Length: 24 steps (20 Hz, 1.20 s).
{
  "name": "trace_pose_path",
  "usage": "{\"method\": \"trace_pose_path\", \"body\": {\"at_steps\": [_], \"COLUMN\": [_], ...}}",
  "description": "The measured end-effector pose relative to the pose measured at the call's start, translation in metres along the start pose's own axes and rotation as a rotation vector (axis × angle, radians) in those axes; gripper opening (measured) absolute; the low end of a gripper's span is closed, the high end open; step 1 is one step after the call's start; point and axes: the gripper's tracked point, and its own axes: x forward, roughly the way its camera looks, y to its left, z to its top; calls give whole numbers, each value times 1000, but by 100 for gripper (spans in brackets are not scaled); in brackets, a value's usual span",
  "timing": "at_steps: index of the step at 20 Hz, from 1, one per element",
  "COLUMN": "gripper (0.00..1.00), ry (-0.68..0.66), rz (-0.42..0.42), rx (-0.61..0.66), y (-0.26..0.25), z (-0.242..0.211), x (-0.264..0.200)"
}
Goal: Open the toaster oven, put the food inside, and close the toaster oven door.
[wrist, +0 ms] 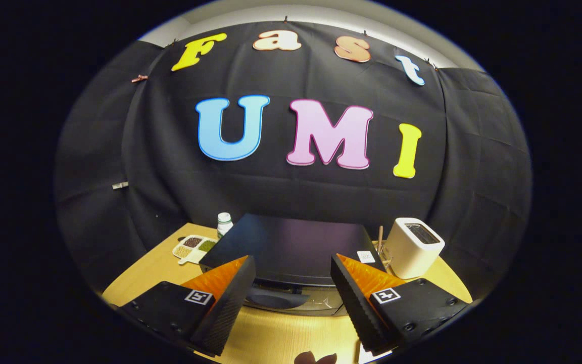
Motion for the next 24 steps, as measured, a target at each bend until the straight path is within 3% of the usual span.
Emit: {"method": "trace_pose_path", "body": {"at_steps": [10,14,24], "gripper": [98,98,98], "ry": [214,225,257], "rz": [-44,-83,-51], "rx": [99,111,132], "y": [20,20,28], "z": [-60,-68,-94], "x": [50,48,3]}}
